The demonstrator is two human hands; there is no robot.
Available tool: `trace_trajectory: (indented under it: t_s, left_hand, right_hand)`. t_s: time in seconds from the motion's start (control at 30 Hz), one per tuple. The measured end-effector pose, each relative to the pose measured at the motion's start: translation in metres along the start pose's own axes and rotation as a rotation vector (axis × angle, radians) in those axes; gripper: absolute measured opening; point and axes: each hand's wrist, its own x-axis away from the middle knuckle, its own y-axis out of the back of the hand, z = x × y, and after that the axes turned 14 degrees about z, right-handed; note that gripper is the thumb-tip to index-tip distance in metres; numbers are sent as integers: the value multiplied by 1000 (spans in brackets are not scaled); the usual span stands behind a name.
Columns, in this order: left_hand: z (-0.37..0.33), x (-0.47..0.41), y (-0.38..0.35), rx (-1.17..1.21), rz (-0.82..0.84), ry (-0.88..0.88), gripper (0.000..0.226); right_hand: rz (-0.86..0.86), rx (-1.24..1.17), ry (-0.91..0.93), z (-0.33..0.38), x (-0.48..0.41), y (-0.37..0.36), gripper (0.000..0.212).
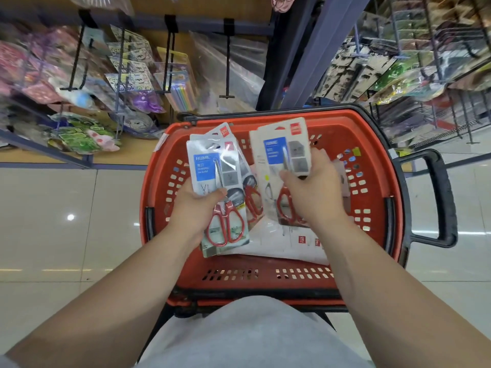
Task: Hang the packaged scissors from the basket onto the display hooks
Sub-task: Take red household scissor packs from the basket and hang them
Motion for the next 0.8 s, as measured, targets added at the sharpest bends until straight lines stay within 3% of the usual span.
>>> trace_trajectory:
  t_s: [0.17, 0.3, 0.5, 0.6, 0.7, 0.8]
  left_hand:
    - [5, 0, -14, 50, 25, 6, 34]
    - [8, 2, -15, 56, 40, 2, 34]
    - [4, 0, -10, 25, 8, 6, 35]
    - [4, -1, -12, 18, -25, -9, 37]
    - [3, 0, -20, 32, -3, -23, 35]
    - [0, 3, -30, 86, 73, -58, 27]
  right_hand:
    - [222, -146, -92, 4, 1, -21, 5]
    - [313, -236, -122, 0, 0, -10, 14]
    - [154, -292, -206, -14, -4, 11, 18]
    - [95, -187, -165, -10, -1, 9, 17]
    - [177, -131, -96, -1, 7, -6, 16]
    - [293, -312, -77, 1, 11, -22, 18]
